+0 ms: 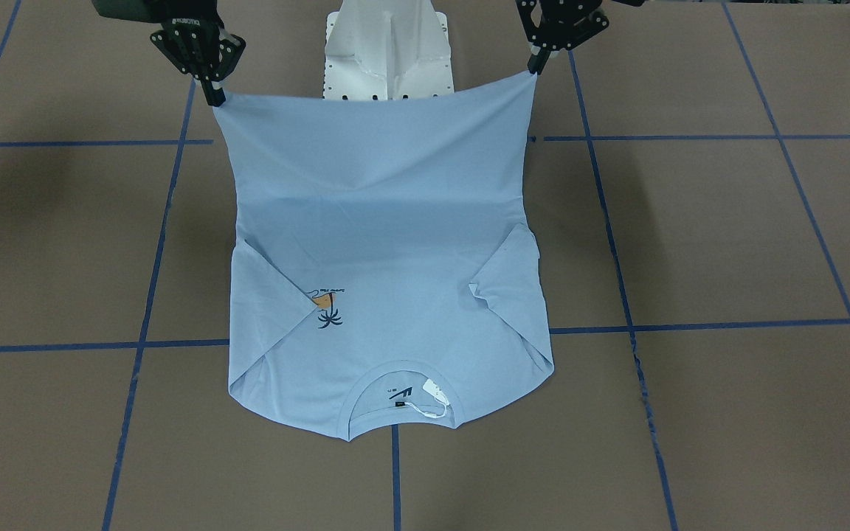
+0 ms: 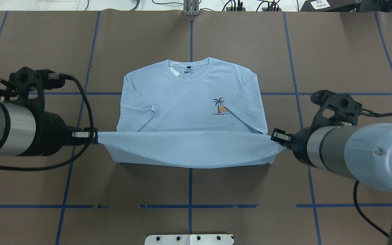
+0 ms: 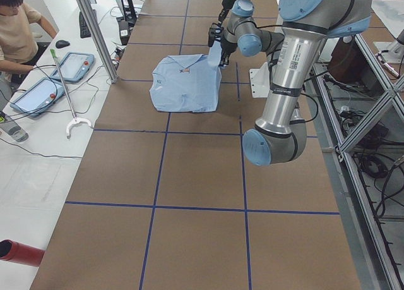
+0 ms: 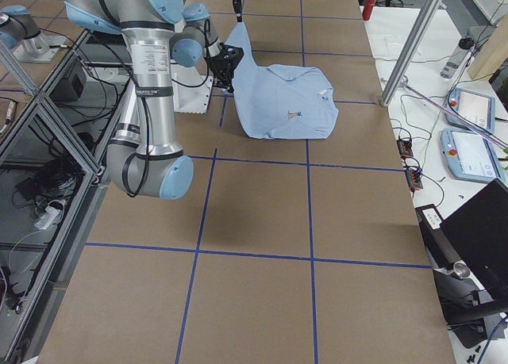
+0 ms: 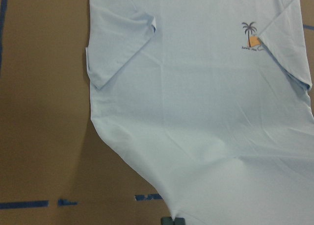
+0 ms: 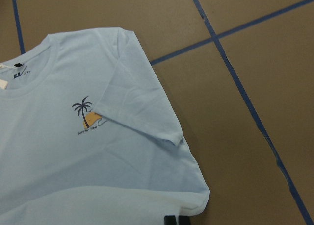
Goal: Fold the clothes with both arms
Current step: 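Lift the hem with both grippers and carry it toward the collar, then lay the hem down near the collar with both grippers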
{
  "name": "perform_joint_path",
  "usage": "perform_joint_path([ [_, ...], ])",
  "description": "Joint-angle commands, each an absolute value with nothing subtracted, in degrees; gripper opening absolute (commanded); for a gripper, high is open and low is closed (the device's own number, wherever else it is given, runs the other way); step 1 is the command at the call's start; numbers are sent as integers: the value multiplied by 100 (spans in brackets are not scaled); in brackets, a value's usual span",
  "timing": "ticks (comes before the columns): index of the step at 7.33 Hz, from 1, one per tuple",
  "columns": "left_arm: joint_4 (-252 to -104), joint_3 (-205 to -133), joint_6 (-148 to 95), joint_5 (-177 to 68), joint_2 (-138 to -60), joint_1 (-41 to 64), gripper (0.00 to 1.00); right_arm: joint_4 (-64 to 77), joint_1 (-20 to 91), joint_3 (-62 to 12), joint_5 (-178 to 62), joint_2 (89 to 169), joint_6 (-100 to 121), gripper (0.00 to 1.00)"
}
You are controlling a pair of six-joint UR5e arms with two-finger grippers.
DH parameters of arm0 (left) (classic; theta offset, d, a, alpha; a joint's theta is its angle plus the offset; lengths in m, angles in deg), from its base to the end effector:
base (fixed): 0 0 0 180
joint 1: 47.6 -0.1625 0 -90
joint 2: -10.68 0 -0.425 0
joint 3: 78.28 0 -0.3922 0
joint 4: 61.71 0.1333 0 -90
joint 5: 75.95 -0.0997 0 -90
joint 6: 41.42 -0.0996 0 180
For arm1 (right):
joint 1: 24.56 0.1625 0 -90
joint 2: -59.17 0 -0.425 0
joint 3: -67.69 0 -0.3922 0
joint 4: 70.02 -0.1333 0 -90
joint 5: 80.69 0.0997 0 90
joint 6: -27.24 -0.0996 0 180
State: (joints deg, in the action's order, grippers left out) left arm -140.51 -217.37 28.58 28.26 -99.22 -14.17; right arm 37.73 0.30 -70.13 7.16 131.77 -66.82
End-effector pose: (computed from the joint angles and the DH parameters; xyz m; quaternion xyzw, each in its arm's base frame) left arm 0.2906 -0.3223 0.1631 0.1188 0.4770 -0.0422 0.8698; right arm -0.3346 -0.3060 0.2058 0.0895 -0.3927 0.2359 0.8844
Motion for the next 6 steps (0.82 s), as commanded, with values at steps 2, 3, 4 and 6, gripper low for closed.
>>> perform_joint_path([
  [2, -14081, -20822, 2415, 2846, -10364, -919, 0, 3677, 1057, -5768, 1115, 12336, -5875, 0],
  [3, -14125, -20453, 2406, 2829, -10575, -840, 0, 3642, 1225, -5338, 1115, 12107, -5733, 0],
  [4, -14465, -20041, 2389, 2820, -10664, -666, 0, 3433, 1331, -5107, 1115, 12043, -5644, 0],
  [6, -15247, -19310, 2223, 2820, -10674, -472, 0, 2801, 1551, -4423, 1106, 11930, -5617, 0],
])
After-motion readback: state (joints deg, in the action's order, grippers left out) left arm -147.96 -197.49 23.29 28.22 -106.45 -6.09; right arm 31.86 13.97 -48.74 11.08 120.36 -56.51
